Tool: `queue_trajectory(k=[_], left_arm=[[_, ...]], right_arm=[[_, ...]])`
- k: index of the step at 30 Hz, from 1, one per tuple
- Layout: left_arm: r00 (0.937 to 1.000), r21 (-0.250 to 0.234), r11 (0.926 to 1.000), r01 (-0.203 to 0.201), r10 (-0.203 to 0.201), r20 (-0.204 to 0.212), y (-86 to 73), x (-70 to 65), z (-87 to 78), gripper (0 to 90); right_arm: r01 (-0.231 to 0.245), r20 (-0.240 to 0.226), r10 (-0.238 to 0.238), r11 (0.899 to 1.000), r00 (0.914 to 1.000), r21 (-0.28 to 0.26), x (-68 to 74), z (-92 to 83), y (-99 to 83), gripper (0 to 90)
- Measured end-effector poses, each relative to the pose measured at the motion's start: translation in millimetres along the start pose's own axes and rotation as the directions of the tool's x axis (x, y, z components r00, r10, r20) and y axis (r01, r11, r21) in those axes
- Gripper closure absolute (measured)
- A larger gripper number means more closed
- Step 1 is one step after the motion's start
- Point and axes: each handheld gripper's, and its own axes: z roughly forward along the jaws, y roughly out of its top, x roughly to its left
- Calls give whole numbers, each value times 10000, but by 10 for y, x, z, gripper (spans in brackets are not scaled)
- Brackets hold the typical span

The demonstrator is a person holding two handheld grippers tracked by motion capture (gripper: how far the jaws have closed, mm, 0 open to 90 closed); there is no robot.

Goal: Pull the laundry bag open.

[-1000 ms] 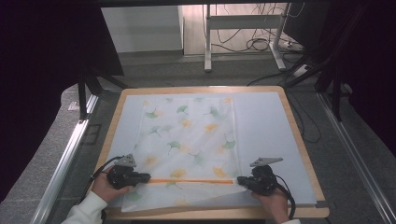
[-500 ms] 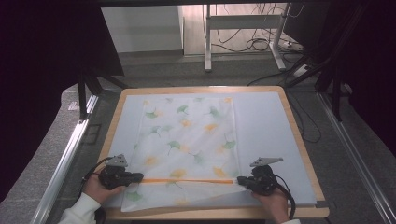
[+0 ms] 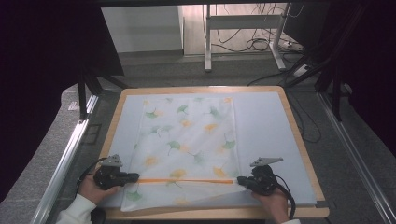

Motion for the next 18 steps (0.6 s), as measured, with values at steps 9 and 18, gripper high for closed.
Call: queue_trajectory(k=[9,18], left_arm=[[9995,-163,9994,304,-304,0,-95,69,-79,875],[9996,-146,9995,271,-272,-37,-104,65,-93,877]], right_arm=[[-2,-22,2,10000,10000,11,-2,-2,0,896],[-7,-6,7,10000,10000,-9,0,0,-1,897]])
